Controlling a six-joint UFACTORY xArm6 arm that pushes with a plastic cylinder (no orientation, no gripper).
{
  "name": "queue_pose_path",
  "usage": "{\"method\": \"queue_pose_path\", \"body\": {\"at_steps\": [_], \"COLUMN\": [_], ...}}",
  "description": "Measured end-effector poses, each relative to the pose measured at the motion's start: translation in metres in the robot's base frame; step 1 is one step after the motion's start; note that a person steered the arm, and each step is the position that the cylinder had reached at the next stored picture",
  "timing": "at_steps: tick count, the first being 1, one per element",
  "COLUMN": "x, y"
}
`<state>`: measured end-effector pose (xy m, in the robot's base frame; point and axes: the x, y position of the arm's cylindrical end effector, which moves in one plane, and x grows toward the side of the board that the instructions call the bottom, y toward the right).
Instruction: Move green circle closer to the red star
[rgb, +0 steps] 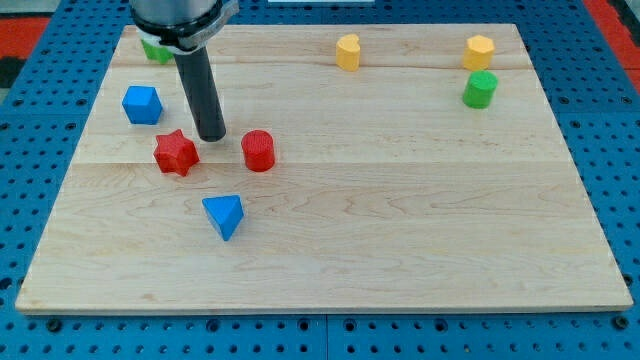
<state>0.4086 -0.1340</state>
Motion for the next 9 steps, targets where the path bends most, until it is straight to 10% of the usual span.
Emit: {"method": "queue_pose_path", "body": {"at_steps": [4,9], "x": [-0.009,-0.051], "y": [-0.017,0.37]}}
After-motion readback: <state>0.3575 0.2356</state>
